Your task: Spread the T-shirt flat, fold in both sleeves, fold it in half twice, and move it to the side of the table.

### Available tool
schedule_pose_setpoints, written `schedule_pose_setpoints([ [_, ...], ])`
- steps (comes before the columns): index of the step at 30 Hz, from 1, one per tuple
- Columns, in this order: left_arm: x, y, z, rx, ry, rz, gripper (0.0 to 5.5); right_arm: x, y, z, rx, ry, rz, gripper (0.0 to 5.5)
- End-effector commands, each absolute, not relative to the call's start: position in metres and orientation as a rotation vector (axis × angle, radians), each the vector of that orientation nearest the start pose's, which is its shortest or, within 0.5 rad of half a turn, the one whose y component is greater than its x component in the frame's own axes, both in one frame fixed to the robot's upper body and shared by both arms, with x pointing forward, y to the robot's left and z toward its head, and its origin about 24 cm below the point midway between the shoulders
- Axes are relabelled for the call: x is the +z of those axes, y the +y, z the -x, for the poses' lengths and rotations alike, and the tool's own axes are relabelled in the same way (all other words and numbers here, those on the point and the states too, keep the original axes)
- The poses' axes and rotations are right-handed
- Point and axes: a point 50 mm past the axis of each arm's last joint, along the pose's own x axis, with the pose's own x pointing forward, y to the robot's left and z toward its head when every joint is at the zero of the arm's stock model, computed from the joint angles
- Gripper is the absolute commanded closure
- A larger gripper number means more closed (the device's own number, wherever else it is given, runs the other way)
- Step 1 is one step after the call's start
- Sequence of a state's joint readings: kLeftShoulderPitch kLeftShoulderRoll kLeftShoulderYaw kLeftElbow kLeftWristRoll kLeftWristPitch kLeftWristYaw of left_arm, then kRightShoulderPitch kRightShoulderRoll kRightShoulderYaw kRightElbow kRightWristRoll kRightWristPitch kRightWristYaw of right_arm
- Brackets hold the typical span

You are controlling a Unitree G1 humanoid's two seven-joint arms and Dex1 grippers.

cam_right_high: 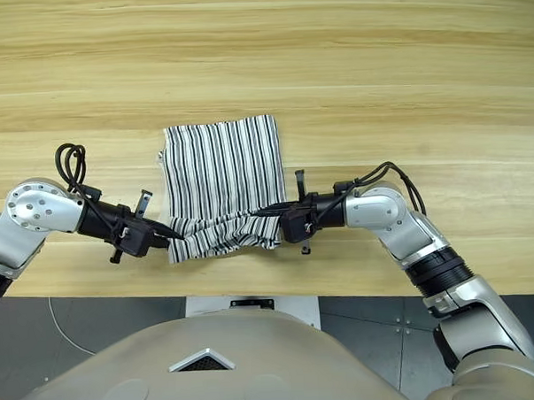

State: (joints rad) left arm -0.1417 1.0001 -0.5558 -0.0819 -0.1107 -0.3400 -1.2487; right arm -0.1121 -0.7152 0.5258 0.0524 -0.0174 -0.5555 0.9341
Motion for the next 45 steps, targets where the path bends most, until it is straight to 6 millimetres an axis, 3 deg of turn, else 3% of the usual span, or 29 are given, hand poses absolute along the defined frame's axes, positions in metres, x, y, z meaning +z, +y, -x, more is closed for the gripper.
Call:
schedule_pose_setpoints([
  [1,0.062,0.184,-0.186,-1.844,0.348,-0.819,4.41,0.041,-0.142,-0.201,1.548,-0.089,0.807,5.40],
  [9,0.063,0.196,-0.183,-1.873,0.460,-0.849,3.22,0.040,-0.143,-0.202,1.553,-0.084,0.823,5.40],
  [14,0.063,0.213,-0.200,-1.771,0.409,-1.082,2.45,0.038,-0.143,-0.201,1.552,-0.080,0.824,5.40],
  [19,0.045,0.224,-0.204,-1.745,0.303,-1.316,1.74,0.036,-0.142,-0.200,1.550,-0.077,0.827,5.40],
  [26,0.013,0.199,-0.183,-1.773,0.038,-1.194,0.67,0.035,-0.139,-0.201,1.556,-0.083,0.835,5.40],
  [31,0.019,0.191,-0.178,-1.774,0.006,-1.105,0.07,0.034,-0.141,-0.201,1.553,-0.073,0.848,5.40],
  [45,0.023,0.181,-0.195,-1.673,-0.086,-1.182,0.27,0.034,-0.138,-0.200,1.558,-0.079,0.848,5.40],
])
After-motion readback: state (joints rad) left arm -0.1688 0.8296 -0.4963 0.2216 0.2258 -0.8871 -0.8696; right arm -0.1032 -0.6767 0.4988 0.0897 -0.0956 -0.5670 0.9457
